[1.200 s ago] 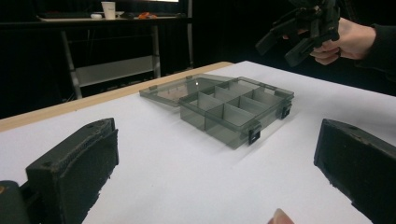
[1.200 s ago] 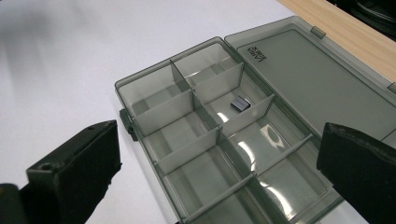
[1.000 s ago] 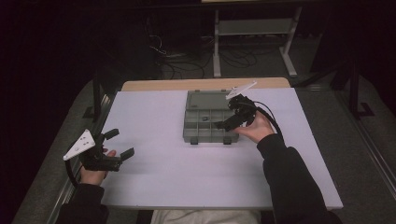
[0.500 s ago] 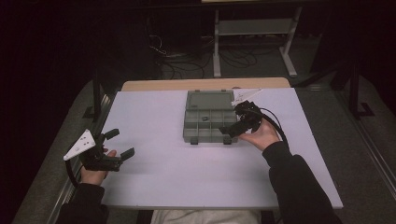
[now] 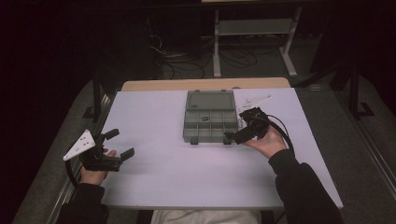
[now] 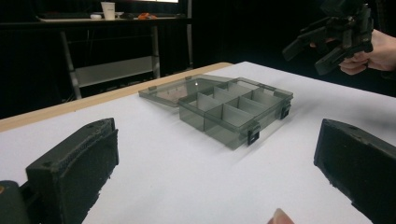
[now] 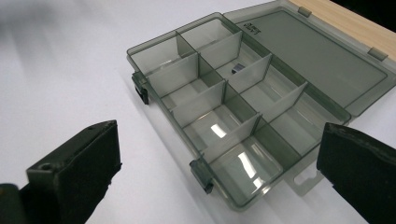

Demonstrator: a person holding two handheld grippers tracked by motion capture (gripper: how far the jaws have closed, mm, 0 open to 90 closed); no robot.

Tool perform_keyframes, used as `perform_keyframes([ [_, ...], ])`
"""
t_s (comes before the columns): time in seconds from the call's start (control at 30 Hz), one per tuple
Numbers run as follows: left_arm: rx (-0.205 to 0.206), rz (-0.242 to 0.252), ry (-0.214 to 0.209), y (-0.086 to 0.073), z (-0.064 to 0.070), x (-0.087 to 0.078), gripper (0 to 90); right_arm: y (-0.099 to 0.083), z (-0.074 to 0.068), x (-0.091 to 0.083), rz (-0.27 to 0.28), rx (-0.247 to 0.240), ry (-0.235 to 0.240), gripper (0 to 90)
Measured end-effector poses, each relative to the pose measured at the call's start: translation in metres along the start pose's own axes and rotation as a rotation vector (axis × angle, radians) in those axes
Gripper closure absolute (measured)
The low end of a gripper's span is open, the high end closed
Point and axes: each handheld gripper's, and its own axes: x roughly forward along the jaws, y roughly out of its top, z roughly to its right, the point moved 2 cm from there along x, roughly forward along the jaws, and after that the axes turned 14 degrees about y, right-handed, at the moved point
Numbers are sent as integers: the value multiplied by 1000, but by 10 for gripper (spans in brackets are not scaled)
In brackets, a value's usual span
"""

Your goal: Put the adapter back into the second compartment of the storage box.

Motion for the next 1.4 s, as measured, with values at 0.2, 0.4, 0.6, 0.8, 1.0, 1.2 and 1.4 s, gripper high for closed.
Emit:
perform_keyframes([
  [0.2, 0, 0, 0, 0, 0, 0, 0, -12, -2, -6, 17, 12, -4, 0],
  [0.4, -1, 0, -1, 0, 0, 0, 0, -21, -6, -10, 46, 18, -7, 0],
  [0.6, 1, -2, -3, 0, 0, 0, 0, -29, -10, -19, 84, 23, -12, 0],
  [0.8, 1, -1, -4, 0, 0, 0, 0, -42, -10, -26, 102, 43, -36, 0],
  [1.0, 0, -1, -5, 0, 0, 0, 0, -51, -13, -33, 129, 49, -42, 0],
  [1.2, 3, -1, -6, 0, 0, 0, 0, -59, -16, -38, 161, 56, -46, 0],
  [1.4, -1, 0, -7, 0, 1, 0, 0, -70, -19, -42, 188, 61, -58, 0],
])
